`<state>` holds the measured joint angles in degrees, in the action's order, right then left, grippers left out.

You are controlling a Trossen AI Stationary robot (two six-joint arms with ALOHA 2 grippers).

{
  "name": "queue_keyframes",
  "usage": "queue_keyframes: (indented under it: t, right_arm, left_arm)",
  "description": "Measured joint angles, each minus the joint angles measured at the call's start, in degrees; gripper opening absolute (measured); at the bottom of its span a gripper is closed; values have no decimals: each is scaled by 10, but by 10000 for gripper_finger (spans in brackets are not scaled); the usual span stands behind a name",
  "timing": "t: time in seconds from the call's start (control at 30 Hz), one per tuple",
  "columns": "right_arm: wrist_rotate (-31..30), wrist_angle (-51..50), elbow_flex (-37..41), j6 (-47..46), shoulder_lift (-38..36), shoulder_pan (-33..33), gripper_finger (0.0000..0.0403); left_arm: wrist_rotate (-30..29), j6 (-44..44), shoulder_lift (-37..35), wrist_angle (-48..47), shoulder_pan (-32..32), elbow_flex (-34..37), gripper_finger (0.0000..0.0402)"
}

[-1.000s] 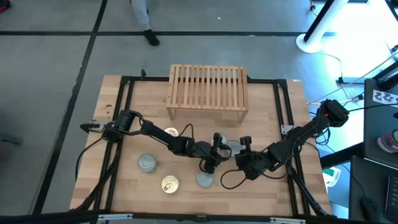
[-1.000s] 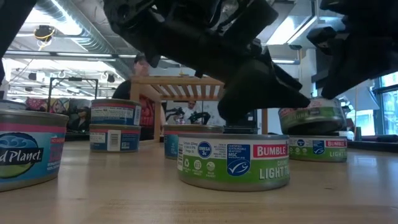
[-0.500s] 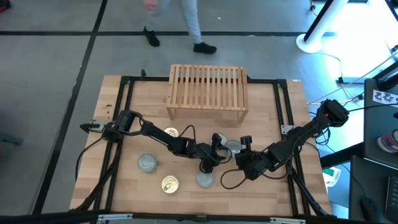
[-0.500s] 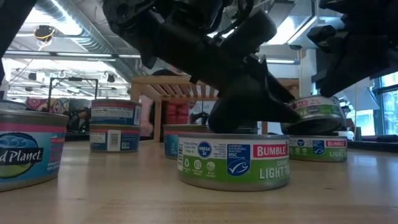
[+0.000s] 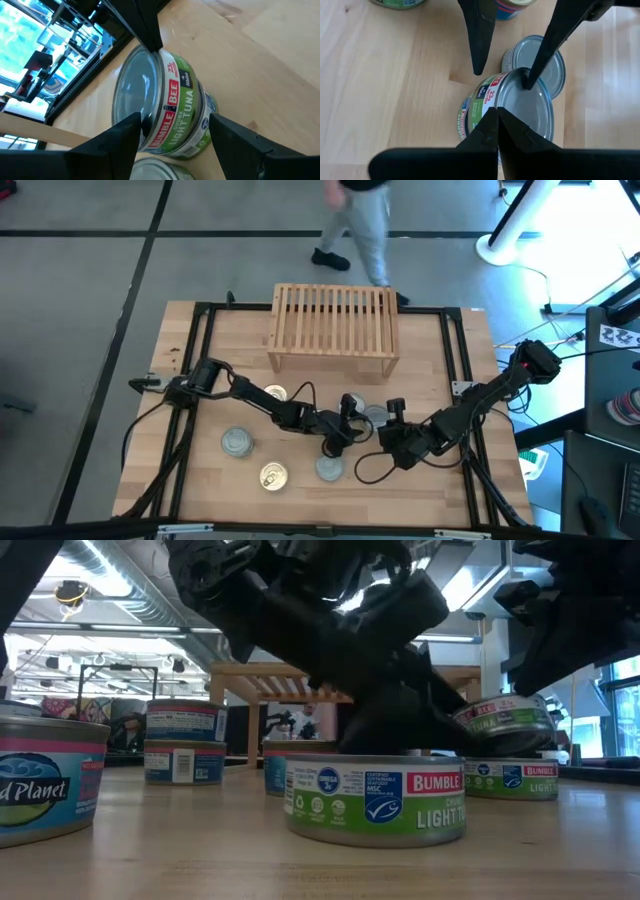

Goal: Stack canned seafood by type on shelf
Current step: Put the green white tuna can on the shelf

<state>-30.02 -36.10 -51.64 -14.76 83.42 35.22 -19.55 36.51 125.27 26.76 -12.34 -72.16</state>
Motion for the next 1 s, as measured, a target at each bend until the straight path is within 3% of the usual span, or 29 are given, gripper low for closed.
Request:
queue_keyframes:
  t: [1.0]
  right_arm:
    - [-14,23,0,0,0,0,1]
  left_arm:
    - [-4,15,4,26,0,0,232]
